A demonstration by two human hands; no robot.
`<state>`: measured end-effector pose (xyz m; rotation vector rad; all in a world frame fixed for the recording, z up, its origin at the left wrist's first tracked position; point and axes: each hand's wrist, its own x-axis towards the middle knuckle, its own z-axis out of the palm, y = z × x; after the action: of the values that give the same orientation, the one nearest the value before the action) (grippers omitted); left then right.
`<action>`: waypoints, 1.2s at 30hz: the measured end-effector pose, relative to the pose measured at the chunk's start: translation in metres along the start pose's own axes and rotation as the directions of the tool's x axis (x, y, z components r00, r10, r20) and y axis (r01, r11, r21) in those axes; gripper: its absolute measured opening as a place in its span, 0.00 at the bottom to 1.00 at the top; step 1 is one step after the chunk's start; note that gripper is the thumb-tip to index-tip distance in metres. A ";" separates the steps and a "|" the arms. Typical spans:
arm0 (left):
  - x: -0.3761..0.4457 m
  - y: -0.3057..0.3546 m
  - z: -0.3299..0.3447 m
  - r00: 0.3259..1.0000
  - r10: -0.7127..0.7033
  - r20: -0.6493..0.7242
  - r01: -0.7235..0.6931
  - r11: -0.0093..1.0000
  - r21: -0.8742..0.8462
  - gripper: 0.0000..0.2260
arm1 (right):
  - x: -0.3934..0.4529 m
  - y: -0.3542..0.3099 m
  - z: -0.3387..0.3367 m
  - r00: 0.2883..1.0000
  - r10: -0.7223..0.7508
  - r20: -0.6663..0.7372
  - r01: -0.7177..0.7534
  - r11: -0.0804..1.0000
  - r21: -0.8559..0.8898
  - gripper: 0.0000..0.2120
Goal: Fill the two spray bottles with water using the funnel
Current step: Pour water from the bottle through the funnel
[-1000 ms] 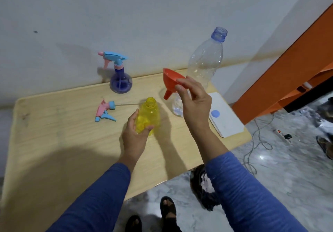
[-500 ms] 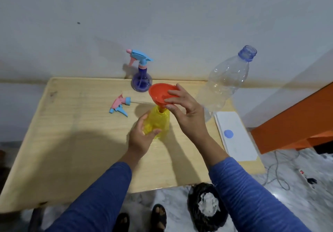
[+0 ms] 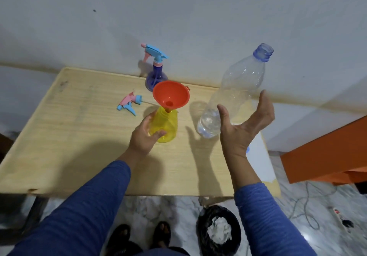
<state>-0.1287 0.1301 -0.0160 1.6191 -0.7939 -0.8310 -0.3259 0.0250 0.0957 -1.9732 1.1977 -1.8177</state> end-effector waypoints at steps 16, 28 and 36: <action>-0.002 0.006 0.008 1.000 0.010 -0.027 -0.011 1.000 -0.013 0.31 | 0.058 0.029 0.042 0.870 0.057 0.489 -0.146 0.979 0.145 0.53; 0.000 0.001 0.006 1.000 -0.009 -0.028 0.009 1.000 -0.011 0.32 | 0.131 -0.014 0.012 0.206 -0.156 0.966 0.132 0.983 0.130 0.53; -0.003 0.003 0.004 1.000 -0.025 -0.017 0.025 1.000 -0.003 0.30 | 0.161 -0.031 -0.006 -0.108 0.005 0.994 0.339 0.940 0.032 0.55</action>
<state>-0.1341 0.1295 -0.0139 1.6347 -0.7620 -0.8348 -0.3322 -0.0604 0.2355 -2.6558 0.4995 0.3347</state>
